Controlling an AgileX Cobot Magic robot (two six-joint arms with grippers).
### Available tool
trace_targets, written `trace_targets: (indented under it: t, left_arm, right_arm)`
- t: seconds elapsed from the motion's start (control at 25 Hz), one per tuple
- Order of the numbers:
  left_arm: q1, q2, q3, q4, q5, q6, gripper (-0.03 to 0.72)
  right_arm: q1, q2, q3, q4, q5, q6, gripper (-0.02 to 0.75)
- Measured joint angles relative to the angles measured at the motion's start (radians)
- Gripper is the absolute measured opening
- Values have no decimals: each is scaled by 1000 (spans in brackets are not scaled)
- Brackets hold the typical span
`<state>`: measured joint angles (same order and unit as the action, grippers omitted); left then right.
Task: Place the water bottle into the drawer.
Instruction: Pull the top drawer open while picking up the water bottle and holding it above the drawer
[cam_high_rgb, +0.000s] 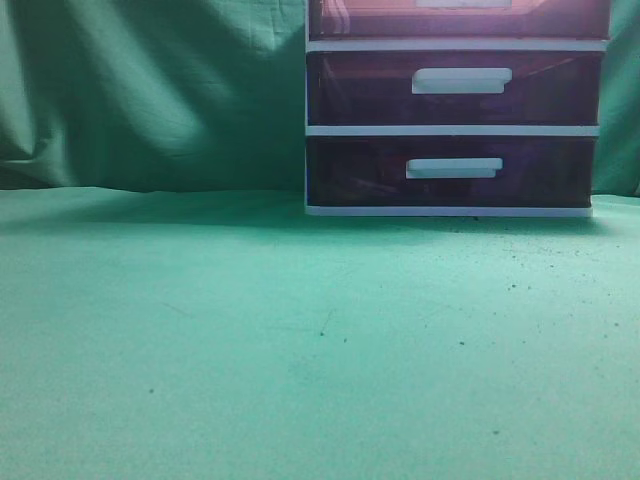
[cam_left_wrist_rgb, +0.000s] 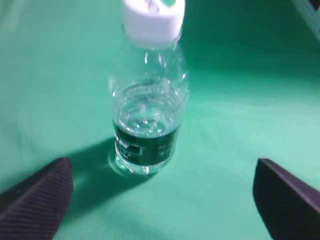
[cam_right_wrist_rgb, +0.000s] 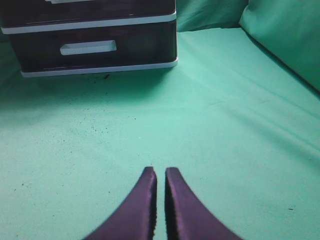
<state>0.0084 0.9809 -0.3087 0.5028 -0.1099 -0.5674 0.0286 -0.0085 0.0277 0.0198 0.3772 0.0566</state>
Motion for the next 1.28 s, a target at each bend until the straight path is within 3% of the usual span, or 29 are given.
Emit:
trace_targets:
  t: [0.24,0.72,1.0,1.04,1.24,1.28]
  left_arm:
    - [0,143,-33,-17,-43,-17,643]
    - [0,522,-280,-48,-61,-19,643]
    - [0,559,-306,-37,-77,-19,340]
    - [0,560,-306,-22,-81,-19,314]
    - [0,555,-306,31,-92,-19,325]
    - [0,540,-306,40,-92,-19,283]
  right_arm:
    - [0,0,0,0,0,0,49]
    - [0,0,0,0,0,0,49]
    - [0,0,0,0,0,0,49]
    - [0,0,0,0,0,0,49]
    - [0,0,0,0,0,0,49]
    - [0,0,0,0,0,0,49]
